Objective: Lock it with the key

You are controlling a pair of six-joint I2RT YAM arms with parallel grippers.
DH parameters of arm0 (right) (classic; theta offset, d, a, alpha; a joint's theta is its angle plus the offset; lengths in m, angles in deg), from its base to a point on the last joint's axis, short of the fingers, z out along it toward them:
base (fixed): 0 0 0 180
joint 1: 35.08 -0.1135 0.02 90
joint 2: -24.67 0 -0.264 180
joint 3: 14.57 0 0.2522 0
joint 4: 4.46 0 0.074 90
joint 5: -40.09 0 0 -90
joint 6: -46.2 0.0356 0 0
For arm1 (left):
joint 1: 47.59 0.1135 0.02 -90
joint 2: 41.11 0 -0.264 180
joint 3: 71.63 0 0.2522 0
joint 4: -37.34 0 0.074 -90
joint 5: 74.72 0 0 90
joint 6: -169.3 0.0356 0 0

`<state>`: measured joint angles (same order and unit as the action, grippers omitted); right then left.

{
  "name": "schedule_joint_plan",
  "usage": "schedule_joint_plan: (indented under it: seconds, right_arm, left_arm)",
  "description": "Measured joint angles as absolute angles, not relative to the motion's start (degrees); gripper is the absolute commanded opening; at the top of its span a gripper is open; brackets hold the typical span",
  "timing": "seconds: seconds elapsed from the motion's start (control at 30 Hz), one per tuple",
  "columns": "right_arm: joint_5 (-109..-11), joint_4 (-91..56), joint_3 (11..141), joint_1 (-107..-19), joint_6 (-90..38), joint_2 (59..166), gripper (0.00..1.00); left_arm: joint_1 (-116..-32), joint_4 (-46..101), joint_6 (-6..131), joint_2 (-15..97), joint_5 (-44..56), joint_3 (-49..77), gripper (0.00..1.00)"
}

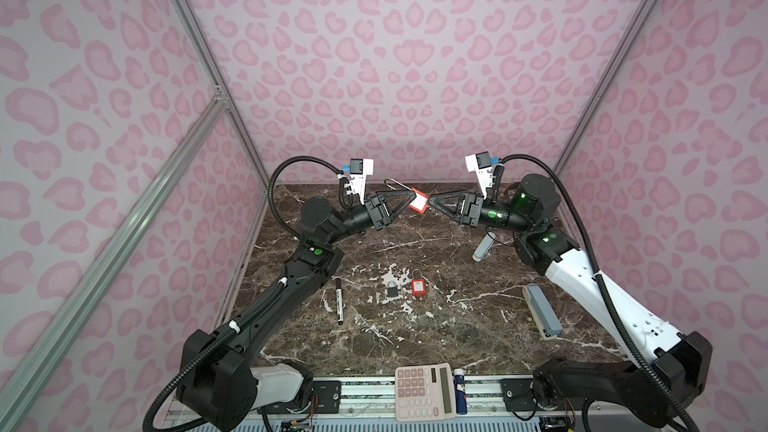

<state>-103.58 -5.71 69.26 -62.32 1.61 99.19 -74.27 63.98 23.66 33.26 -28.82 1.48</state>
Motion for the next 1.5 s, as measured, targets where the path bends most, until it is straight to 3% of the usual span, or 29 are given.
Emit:
schedule_joint_plan:
  seconds: [0.27,0.73,1.0,1.23,1.27,1.5]
  right_arm:
    - [-104.8,-5.2,70.2,-63.9,1.8,100.6,0.36]
    - [-105.2,-4.7,71.0,-63.0,1.6,100.7,0.38]
    - [-105.0,-5.6,71.1,-63.6,1.0,101.0,0.31]
    - [-105.3,-5.7,71.4,-64.2,0.8,101.4,0.19]
    - [-105.4,-5.7,71.4,-64.2,1.1,101.4,0.17]
    - [-105.4,-6.1,71.7,-64.2,1.3,101.4,0.12]
  left_arm:
    - [-74.3,64.4,22.3,33.3,-30.2,1.6,0.04]
    - [-74.3,64.8,22.2,33.3,-30.8,1.6,0.04]
    - [-74.3,64.8,22.2,33.3,-30.8,1.6,0.04]
    - [-74.2,64.8,21.9,33.3,-31.4,1.6,0.04]
    - [-74.2,64.8,22.0,33.3,-31.5,1.6,0.05]
    - [-74.2,65.1,22.4,33.2,-31.0,1.5,0.47]
